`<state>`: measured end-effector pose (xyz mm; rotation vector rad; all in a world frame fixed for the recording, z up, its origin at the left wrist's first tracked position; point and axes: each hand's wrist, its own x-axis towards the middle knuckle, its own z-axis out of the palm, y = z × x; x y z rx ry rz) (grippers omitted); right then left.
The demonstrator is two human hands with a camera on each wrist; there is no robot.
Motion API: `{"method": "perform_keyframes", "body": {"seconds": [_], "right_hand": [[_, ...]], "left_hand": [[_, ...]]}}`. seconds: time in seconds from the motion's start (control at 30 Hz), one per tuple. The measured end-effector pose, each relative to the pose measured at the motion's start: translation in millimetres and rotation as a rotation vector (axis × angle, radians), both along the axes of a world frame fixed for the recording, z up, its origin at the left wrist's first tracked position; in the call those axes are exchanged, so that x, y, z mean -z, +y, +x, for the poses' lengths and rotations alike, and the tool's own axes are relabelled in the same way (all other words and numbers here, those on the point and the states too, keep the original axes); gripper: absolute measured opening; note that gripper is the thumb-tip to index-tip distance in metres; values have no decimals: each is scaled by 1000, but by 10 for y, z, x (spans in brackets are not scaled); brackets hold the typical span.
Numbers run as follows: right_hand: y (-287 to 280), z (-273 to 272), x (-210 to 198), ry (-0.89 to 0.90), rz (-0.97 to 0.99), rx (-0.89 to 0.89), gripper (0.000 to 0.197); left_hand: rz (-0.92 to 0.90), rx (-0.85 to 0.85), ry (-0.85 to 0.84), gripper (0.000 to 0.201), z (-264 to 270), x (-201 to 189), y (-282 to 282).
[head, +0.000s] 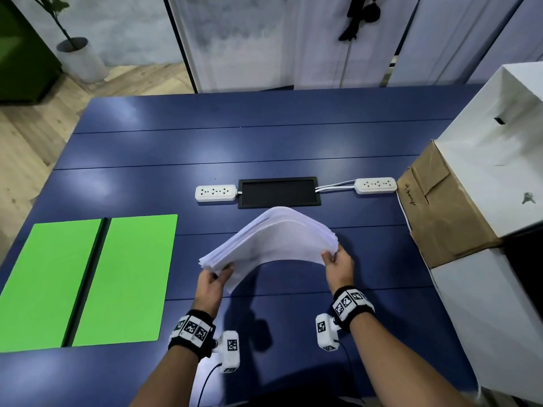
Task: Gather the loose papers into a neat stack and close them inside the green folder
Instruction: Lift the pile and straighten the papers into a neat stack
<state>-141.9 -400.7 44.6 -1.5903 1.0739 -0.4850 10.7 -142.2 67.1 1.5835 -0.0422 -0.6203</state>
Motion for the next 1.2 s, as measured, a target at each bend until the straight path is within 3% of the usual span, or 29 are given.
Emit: {"method": "perform_keyframes", "body": {"seconds": [0.13, 0.27, 0.37, 0.63, 0.77, 0.9, 1.07, 1.2], "right_hand": [[-12, -22, 31, -22, 158, -24, 56], [-86, 51, -45, -120, 174, 66, 51], [-55, 28, -7, -89, 202, -14, 59], [-121, 23, -33, -103, 250, 17, 48], [-152, 43, 6, -111, 277, -12, 78], [-134, 26, -19, -125, 266, -62, 60], [-167, 3, 16, -136, 241, -11, 40], [-242, -74, -18, -150, 233, -47, 38]], "left_hand": [[28, 2, -47, 35, 28, 57, 74], [32, -22, -107, 47, 90, 35, 28], [29, 10, -100, 52, 87, 43, -21], [-6, 2, -101, 48, 136, 59, -33], [-25, 14, -97, 50, 168, 76, -13], [-24, 13, -66, 56, 160, 85, 13], [-31, -10, 4, 23, 123, 97, 12], [-1, 7, 16, 21, 142, 125, 104]]}}
